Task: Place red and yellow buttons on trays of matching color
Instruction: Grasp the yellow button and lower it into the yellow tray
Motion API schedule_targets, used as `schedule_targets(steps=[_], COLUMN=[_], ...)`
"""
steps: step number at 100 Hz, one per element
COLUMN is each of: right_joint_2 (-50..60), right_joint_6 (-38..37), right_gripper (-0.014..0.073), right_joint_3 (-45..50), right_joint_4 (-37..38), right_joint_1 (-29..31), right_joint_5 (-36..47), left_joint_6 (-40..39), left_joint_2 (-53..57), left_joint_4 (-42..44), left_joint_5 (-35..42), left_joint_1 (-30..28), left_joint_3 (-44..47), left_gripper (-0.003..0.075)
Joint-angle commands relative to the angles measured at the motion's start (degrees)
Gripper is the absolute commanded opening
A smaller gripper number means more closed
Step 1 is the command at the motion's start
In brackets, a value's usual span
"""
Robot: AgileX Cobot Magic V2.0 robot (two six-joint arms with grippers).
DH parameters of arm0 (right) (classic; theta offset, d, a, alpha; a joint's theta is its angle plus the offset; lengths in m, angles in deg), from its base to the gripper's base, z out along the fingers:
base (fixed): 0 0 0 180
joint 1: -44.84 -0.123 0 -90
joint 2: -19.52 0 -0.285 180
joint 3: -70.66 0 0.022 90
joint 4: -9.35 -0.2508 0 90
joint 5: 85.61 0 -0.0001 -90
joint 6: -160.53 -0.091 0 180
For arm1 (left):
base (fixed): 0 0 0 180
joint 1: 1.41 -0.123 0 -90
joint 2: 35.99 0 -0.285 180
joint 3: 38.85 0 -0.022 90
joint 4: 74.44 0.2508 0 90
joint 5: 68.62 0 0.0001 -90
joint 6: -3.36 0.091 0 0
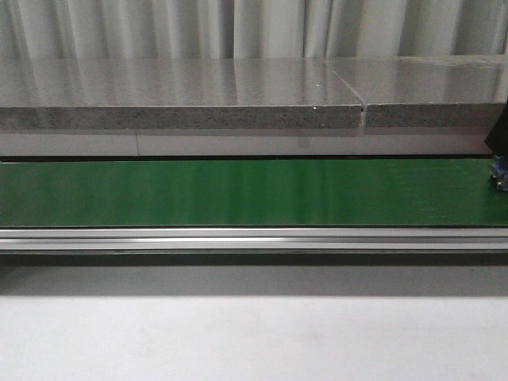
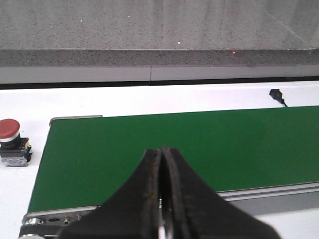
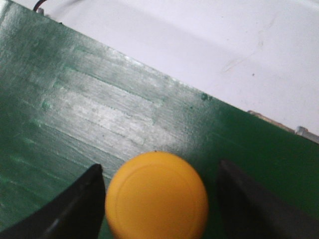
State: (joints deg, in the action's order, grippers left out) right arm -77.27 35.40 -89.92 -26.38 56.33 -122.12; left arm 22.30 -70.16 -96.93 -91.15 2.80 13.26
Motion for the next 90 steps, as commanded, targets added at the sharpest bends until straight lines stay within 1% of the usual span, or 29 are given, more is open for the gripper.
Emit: schedule_targets(steps=[1,11,16,25,39,60,77,90], right_joint_2=[1.1,0.9,0.9,0.9,1.8,6.7,12.0,16.3], right_joint_6=[0.7,0.7,0.7,0.7,0.2,-8.4,-16.3,-18.7], right_gripper=[0.0372,0.0215,0.0153,0.0088,0.0087,0.0087,0.0087,0.0087], right_joint_3=[-1.4,-1.4,-1.4,-1.4,-1.4,-1.4,-1.4,-0.9], right_joint_4=[-2.1,-2.6,-3.2,-3.6,-3.6,-0.1,3.4,4.2], right_joint_1=[0.0,0.0,0.0,0.0,0.2,1.7,6.8,12.5], right_joint_5=[2.2,2.6,2.6,2.3,0.5,0.8,-1.0,-3.1], left_joint_6=[-0.3,-0.3,-0.3,-0.3,-0.3,-0.3,-0.3,-0.3], left_joint_2=[-0.2,-0.2,-0.2,-0.2,-0.2,-0.2,-0.2,-0.2], left_joint_4=[-1.1,-1.1,-1.1,-1.1,-1.1,-1.1,-1.1,-1.1], left_joint_5=[3.7,3.7,3.7,3.7,3.7,3.7,3.7,3.7], left_joint_1=[0.3,0.3,0.3,0.3,0.3,0.3,0.3,0.3], left_joint_3=[-1.5,-1.5,-1.5,-1.5,-1.5,-1.5,-1.5,-1.5], left_gripper=[-0.0019,-0.0019,-0.0019,-0.0019,-0.0019,-0.0019,-0.0019,-0.0019])
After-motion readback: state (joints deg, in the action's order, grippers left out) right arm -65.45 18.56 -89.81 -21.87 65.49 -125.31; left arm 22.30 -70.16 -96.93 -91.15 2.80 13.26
